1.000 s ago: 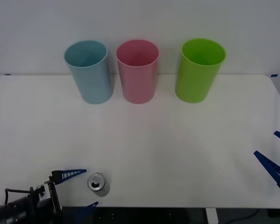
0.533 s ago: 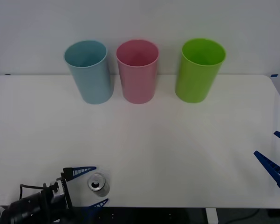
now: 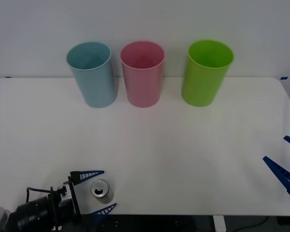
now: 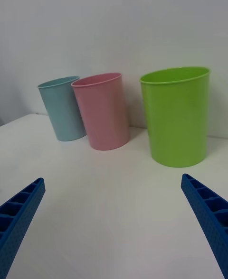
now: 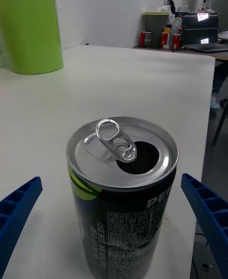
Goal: Grasp the object on the table and drop it into the matching bin: aluminum can to the light blue bin, PET bottle to the pink bin.
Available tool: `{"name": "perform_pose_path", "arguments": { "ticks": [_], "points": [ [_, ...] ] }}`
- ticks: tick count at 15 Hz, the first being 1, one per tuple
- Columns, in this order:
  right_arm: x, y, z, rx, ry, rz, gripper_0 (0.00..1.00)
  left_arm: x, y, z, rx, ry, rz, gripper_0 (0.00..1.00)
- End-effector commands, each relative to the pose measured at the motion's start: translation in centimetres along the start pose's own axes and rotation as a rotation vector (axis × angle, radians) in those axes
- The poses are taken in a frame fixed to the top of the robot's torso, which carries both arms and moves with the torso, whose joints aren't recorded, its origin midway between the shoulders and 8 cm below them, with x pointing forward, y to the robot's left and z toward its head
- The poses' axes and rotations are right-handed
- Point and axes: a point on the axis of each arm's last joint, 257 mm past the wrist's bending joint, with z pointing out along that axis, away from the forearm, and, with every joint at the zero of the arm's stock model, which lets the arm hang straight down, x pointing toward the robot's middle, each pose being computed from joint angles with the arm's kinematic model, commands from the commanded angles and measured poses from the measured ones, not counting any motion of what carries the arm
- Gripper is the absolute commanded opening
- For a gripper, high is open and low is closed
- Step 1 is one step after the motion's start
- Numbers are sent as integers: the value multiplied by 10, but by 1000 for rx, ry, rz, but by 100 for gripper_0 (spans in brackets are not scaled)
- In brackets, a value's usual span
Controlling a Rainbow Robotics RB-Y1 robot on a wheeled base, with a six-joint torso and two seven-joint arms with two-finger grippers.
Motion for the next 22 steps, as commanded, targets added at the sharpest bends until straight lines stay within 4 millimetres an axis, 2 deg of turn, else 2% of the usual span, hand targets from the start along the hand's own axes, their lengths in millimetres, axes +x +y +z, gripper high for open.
{"name": "perform_pose_path", "arguments": {
  "ticks": [1, 2, 3, 4, 10, 14, 16, 22],
  "points": [
    [0, 0, 0, 0, 0, 0, 100, -1, 1, 1, 0, -3, 3, 60],
    [0, 0, 0, 0, 0, 0, 100, -1, 1, 1, 0, -1, 2, 24],
    [0, 0, 0, 0, 0, 0, 100, -1, 1, 1, 1, -3, 1, 9],
    [0, 0, 0, 0, 0, 0, 100, -2, 1, 1, 4, -3, 3, 2],
    [0, 0, 0, 0, 0, 0, 100, -6, 8, 8, 1, -7, -4, 0],
    [0, 0, 0, 0, 0, 0, 100, -13, 21, 14, -43, -32, -32, 0],
    [0, 0, 0, 0, 0, 0, 100, -20, 32, 9, -78, -56, -47, 0],
    [0, 0, 0, 0, 0, 0, 100, -35, 90, -20, -276, -115, -101, 0]
  ]
}}
